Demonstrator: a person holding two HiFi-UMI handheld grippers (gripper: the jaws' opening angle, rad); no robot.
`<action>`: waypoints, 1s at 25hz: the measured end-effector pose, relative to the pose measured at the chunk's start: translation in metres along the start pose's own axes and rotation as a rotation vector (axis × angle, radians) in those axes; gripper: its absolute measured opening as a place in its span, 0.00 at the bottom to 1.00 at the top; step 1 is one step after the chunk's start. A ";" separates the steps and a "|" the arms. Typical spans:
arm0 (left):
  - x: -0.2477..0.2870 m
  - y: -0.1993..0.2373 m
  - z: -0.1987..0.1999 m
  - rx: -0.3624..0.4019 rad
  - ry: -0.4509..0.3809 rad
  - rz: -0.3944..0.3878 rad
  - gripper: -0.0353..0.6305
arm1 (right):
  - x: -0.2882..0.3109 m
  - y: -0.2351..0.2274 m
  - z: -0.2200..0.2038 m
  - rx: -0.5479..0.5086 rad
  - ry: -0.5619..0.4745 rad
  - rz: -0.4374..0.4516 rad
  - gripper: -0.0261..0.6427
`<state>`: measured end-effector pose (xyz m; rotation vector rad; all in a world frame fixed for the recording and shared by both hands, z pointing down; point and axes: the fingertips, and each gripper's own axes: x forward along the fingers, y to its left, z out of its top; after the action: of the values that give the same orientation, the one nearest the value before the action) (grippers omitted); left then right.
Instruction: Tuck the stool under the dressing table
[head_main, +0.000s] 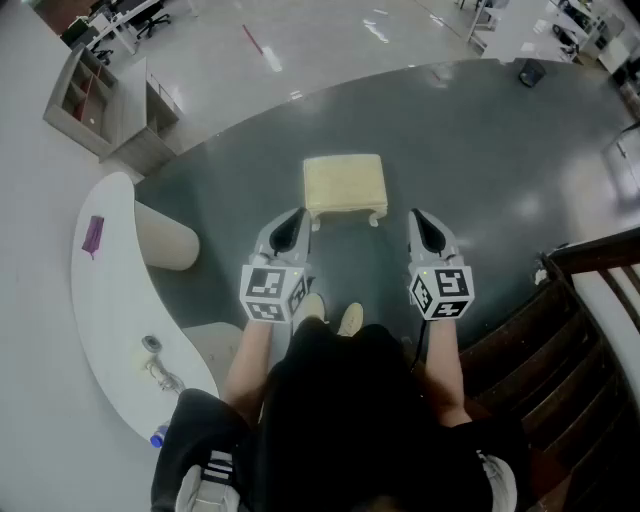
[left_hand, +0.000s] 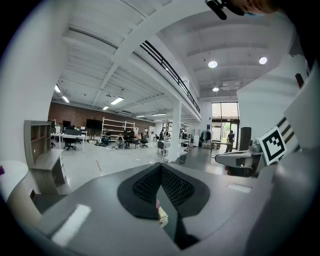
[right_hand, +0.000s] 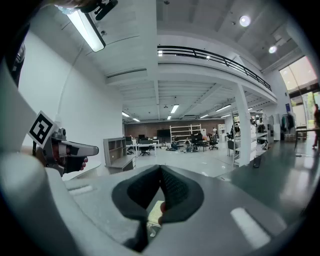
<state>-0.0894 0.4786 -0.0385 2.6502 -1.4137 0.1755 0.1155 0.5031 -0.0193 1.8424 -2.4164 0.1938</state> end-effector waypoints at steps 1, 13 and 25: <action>0.000 0.000 -0.001 0.001 0.001 0.000 0.06 | 0.000 0.000 -0.001 0.000 0.000 -0.001 0.04; 0.008 -0.006 -0.002 0.009 0.008 0.015 0.06 | 0.000 -0.016 -0.002 0.050 -0.007 0.010 0.04; 0.077 0.031 -0.018 -0.029 0.072 0.004 0.06 | 0.064 -0.041 -0.031 0.097 0.080 -0.007 0.04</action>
<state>-0.0736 0.4015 -0.0062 2.5906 -1.3883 0.2461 0.1384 0.4362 0.0228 1.8439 -2.3859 0.3833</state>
